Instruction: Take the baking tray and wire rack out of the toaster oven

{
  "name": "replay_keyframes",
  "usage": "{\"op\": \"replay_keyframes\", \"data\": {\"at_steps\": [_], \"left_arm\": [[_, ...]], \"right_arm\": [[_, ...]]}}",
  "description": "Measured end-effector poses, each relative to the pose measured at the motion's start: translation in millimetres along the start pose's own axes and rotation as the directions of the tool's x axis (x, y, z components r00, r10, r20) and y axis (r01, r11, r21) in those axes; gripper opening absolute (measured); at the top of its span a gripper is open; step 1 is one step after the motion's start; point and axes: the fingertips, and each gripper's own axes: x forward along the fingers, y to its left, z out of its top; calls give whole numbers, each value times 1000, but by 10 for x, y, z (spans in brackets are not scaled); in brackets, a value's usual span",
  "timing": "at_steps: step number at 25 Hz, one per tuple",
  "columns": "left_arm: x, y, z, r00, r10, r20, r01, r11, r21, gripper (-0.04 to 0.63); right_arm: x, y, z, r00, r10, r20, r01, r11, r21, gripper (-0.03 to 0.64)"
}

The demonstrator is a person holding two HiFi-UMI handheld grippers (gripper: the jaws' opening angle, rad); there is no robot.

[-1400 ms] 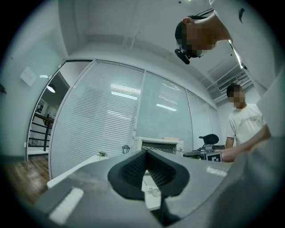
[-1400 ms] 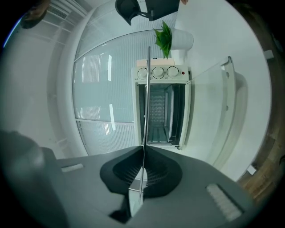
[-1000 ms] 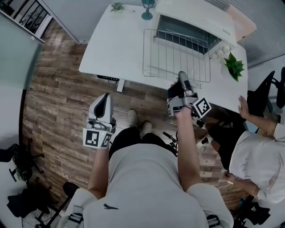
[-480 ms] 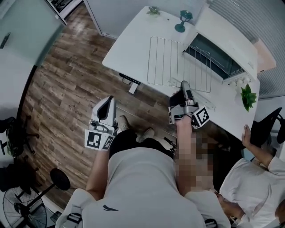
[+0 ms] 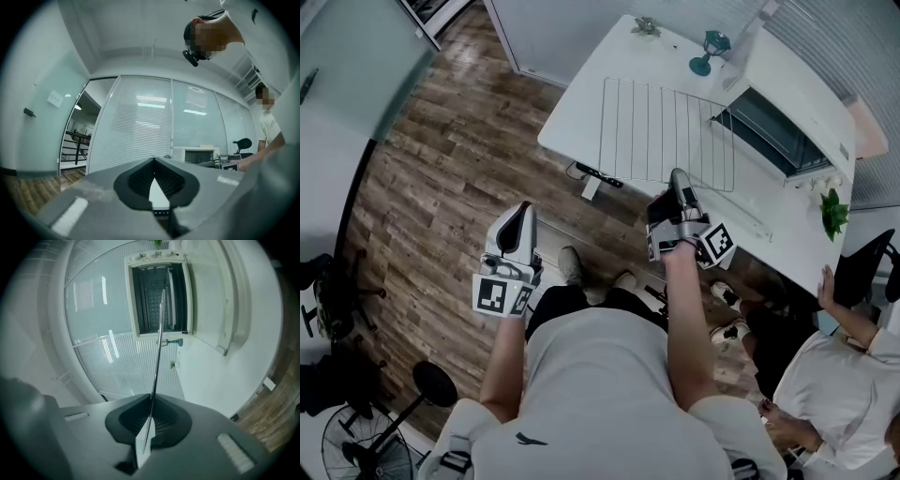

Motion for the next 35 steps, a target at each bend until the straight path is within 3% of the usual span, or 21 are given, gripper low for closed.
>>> {"op": "replay_keyframes", "data": {"at_steps": [15,24,35], "left_arm": [[63,1044,72,1000,4,5,-4,1000,-26,5],[177,1181,-49,999,31,-33,-32,998,-47,5],[392,1153,-198,997,38,-70,-42,997,-59,5]], "right_arm": [[703,-140,-652,1000,-23,-6,23,999,-36,1],[989,-483,-581,996,-86,-17,86,996,-28,2],[1166,-1150,-393,973,-232,-7,232,972,23,2]]}}
